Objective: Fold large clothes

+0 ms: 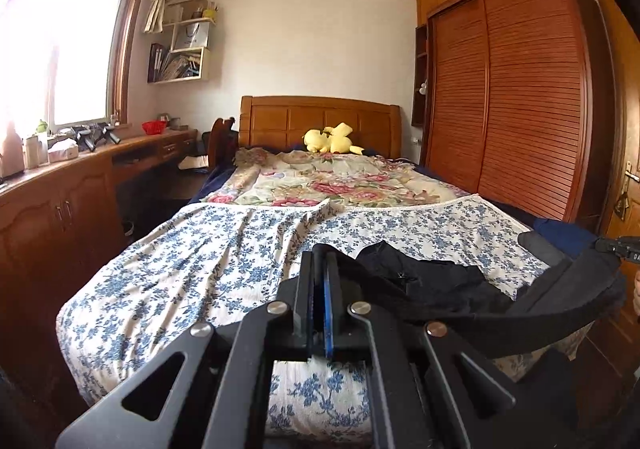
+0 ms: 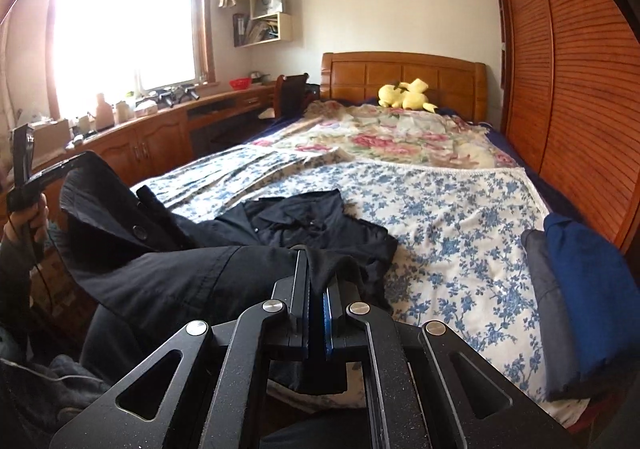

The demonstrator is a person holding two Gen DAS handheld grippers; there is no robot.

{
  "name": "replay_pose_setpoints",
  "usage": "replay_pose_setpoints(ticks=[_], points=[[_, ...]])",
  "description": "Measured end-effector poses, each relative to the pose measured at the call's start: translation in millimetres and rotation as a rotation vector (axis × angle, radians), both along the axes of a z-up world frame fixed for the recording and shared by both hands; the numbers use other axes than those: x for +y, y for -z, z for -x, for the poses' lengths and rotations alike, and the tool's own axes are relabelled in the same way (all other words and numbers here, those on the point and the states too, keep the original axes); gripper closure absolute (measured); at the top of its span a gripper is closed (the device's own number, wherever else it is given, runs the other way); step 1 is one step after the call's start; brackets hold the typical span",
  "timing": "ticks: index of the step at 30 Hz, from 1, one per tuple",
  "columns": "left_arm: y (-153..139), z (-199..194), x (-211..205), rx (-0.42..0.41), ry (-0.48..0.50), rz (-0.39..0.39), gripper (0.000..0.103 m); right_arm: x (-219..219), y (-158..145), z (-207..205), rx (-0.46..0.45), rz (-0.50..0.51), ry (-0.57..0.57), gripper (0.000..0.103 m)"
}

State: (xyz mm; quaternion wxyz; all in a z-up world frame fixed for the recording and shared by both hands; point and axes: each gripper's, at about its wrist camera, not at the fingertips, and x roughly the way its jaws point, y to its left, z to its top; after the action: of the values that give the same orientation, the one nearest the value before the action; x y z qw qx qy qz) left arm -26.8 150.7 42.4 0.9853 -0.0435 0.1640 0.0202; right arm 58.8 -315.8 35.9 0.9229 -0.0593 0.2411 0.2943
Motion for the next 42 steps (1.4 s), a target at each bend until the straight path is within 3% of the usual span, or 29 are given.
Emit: replay_pose_setpoints(ticks=[7,16,27,32,37,42], points=[[20.7,-67.6,0.7,0.047,-0.013,-0.057,0.101,20.1,32.1,-70.5,-0.011,0.047,0.039,0.101],[43.2,-167.1,10.6,0.105,-0.040,-0.094,0.101,51.7,90.1,-203.1,0.054,0.126,0.104,0.101],[55.7,-270.5,14.4,0.122,-0.035,-0.119,0.098,74.3,113.8,-336.4,0.086,0.098,0.196,0.101],[82.7,-289.7,8.5,0.175,-0.020,-0.102,0.096,88.7,140.5,-381.4,0.141,0.133,0.229,0.101],[105.7,-284.8,-9.4,0.225,0.048,-0.072,0.094,100.8,160.4,-397.0,0.140,0.181,0.238,0.100],[117.7,-277.2,-36.2,0.267,0.149,0.001,0.082,105.0,162.6,-404.4,0.172,0.193,0.226,0.093]])
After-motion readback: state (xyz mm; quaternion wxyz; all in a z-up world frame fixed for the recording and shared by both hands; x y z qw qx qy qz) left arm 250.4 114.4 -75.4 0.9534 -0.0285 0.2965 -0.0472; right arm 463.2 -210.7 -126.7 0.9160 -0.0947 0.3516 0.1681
